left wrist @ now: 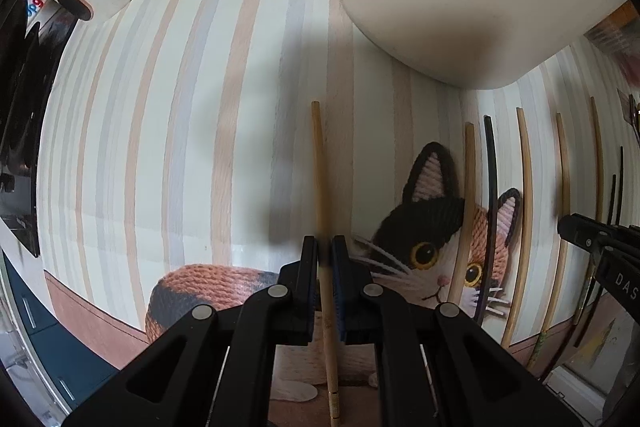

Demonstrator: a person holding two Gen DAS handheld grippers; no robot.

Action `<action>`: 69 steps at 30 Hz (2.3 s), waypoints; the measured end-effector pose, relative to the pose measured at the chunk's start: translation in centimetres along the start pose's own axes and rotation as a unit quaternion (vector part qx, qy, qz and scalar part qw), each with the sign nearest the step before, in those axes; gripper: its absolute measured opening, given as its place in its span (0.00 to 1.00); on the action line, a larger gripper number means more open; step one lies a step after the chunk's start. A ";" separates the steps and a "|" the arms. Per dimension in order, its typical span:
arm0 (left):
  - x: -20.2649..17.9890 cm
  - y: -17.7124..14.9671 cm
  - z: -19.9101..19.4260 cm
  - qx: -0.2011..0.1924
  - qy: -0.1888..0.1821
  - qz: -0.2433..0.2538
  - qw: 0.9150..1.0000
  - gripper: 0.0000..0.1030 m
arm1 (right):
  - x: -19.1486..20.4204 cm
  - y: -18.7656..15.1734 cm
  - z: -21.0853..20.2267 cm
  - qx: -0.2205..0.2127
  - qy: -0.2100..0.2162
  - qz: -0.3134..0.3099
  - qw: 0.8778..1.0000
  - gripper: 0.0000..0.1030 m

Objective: Organize utensils
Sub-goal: 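Grasp a wooden chopstick with the left tool while the right tool grasps another, then lift both wooden chopsticks and carry them over the beige holder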

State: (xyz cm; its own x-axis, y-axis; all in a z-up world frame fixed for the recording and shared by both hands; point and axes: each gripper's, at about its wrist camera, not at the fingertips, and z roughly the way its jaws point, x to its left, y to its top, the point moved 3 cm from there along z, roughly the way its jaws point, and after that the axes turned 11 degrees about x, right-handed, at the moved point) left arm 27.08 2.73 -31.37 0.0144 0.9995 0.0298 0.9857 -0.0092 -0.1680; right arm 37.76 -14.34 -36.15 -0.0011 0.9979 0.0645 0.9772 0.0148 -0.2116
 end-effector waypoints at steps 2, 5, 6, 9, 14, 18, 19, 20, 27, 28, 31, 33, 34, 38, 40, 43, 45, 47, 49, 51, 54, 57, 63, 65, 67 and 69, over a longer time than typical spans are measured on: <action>-0.3 0.1 0.1 0.001 0.003 0.003 1.000 0.05 | -0.3 0.0 0.3 -0.001 0.000 0.001 1.000 0.08; -0.7 0.2 0.2 -0.003 0.008 0.005 1.000 0.04 | -0.1 -0.4 0.2 -0.005 -0.003 0.000 1.000 0.08; -0.9 0.2 0.2 -0.006 0.014 0.009 1.000 0.04 | -0.1 -0.6 0.2 -0.008 -0.002 0.003 1.000 0.08; -1.5 0.2 0.3 -0.010 0.029 0.020 0.999 0.04 | -0.3 -1.4 0.6 -0.021 0.015 0.016 1.000 0.07; -1.2 -0.4 -1.7 -0.046 0.029 0.005 0.998 0.04 | -1.5 -2.4 -0.8 -0.046 0.038 0.031 0.998 0.06; -1.1 -1.2 -4.1 -0.084 0.034 -0.003 0.996 0.04 | -2.0 -3.1 -2.8 -0.077 0.040 0.033 0.996 0.06; -0.9 -1.4 -4.6 -0.091 0.032 -0.006 0.995 0.04 | -2.1 -3.3 -3.2 -0.083 0.040 0.033 0.995 0.06; -0.9 -1.6 -5.0 -0.096 0.031 -0.009 0.995 0.04 | -2.1 -3.5 -3.8 -0.090 0.043 0.033 0.995 0.06; 0.3 -3.3 -8.6 -0.149 0.028 -0.029 0.988 0.04 | -2.4 -4.8 -7.6 -0.138 0.052 0.028 0.989 0.06; 0.3 -3.5 -9.3 -0.159 0.028 -0.032 0.986 0.04 | -2.6 -5.1 -8.1 -0.144 0.053 0.027 0.988 0.06; 0.7 -3.6 -10.9 -0.180 0.029 -0.036 0.983 0.04 | -2.6 -5.7 -9.6 -0.163 0.056 0.026 0.985 0.06; 1.0 -3.9 -11.8 -0.195 0.030 -0.038 0.980 0.04 | -2.7 -5.2 -10.8 -0.174 0.056 0.024 0.983 0.06; 1.1 -4.1 -12.3 -0.201 0.032 -0.038 0.978 0.04 | -2.7 -5.4 -11.4 -0.182 0.055 0.024 0.982 0.06; 1.4 -3.8 -13.7 -0.223 0.035 -0.042 0.973 0.04 | -1.8 -5.3 -12.4 -0.199 0.054 0.020 0.978 0.06; 1.4 -3.8 -14.2 -0.228 0.031 -0.044 0.972 0.04 | -1.5 -5.4 -13.2 -0.206 0.056 0.018 0.977 0.06; 1.5 -4.0 -15.2 -0.238 0.026 -0.047 0.970 0.04 | -1.2 -5.6 -13.9 -0.215 0.060 0.013 0.975 0.06; 1.6 -4.2 -16.0 -0.246 0.025 -0.048 0.968 0.04 | -1.0 -5.7 -14.6 -0.221 0.064 0.010 0.973 0.06; 1.8 -4.3 -17.0 -0.254 0.020 -0.050 0.966 0.04 | -0.8 -5.9 -15.7 -0.228 0.070 0.005 0.971 0.06; 1.9 -4.4 -18.2 -0.260 0.017 -0.051 0.964 0.04 | -0.4 -6.2 -17.0 -0.236 0.075 0.000 0.969 0.06; 2.1 -4.6 -19.4 -0.262 0.006 -0.052 0.964 0.04 | -0.1 -6.4 -18.4 -0.244 0.083 -0.006 0.966 0.06; 2.2 -4.8 -21.4 -0.273 0.001 -0.051 0.961 0.04 | 0.4 -6.7 -20.6 -0.256 0.088 -0.016 0.962 0.06; 2.1 -4.9 -23.2 -0.283 -0.007 -0.050 0.958 0.04 | 0.9 -6.7 -22.7 -0.269 0.091 -0.026 0.959 0.06; 1.2 -5.0 -28.1 -0.310 -0.026 -0.034 0.950 0.04 | 2.1 -6.5 -26.8 -0.294 0.085 -0.048 0.951 0.06; 0.7 -5.0 -29.9 -0.321 -0.028 -0.026 0.946 0.04 | 2.4 -6.2 -28.4 -0.303 0.085 -0.052 0.948 0.06; 0.2 -4.9 -31.7 -0.334 -0.028 -0.017 0.942 0.04 | 2.6 -5.8 -29.8 -0.312 0.081 -0.054 0.945 0.06; -0.3 -4.6 -32.9 -0.344 -0.025 -0.012 0.939 0.04 | 2.7 -5.1 -31.2 -0.322 0.077 -0.054 0.942 0.06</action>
State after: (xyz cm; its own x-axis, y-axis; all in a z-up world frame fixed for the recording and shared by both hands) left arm 28.05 1.45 1.84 0.0003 0.9997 -0.0237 0.8610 0.0118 0.5085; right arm 39.36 -13.67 -4.45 -0.1257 0.9709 0.2039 0.8996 0.0250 0.4360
